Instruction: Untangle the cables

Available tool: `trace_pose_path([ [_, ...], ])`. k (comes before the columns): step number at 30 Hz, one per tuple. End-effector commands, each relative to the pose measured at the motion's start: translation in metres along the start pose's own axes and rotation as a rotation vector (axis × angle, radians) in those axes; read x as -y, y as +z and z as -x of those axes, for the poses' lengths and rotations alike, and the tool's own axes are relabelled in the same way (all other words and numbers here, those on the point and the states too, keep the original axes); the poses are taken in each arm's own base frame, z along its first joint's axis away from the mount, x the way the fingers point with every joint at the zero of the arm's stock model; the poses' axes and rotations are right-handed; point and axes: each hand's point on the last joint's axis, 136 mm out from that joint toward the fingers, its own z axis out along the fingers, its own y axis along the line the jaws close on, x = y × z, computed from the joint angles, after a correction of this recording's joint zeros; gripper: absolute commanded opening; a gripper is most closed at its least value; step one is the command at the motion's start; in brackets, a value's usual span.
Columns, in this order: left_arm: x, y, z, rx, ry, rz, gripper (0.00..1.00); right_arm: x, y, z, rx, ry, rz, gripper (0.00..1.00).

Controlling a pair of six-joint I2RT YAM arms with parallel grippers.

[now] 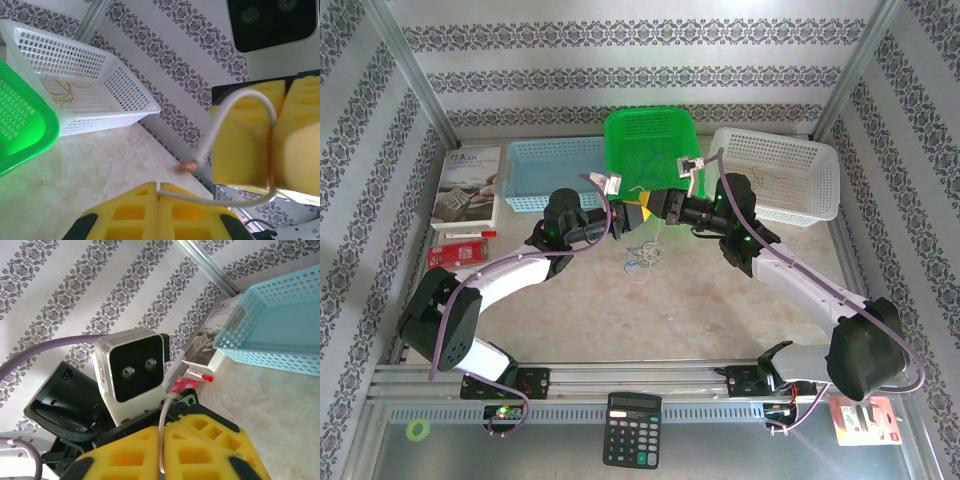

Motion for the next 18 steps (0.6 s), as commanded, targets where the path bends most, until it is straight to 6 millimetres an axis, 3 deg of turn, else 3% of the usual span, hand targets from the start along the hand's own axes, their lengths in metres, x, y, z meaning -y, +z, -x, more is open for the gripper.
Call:
trace_pose_path([
  [1, 0.006, -0.006, 0.013, 0.048, 0.032, -0.02, 0.0, -0.016, -0.004, 0.02, 0.047, -0.035, 0.03, 0.2],
  [6, 0.006, -0.009, 0.013, 0.056, 0.033, -0.004, 0.0, -0.013, -0.013, 0.026, 0.071, -0.039, 0.015, 0.26],
  [11, 0.004, -0.012, 0.014, 0.072, 0.033, 0.012, 0.0, 0.004, -0.029, 0.025, 0.107, -0.033, -0.039, 0.45],
  [18, 0.007, -0.017, 0.025, 0.116, 0.039, 0.028, 0.0, 0.057, -0.047, -0.018, 0.074, -0.043, -0.207, 0.51],
])
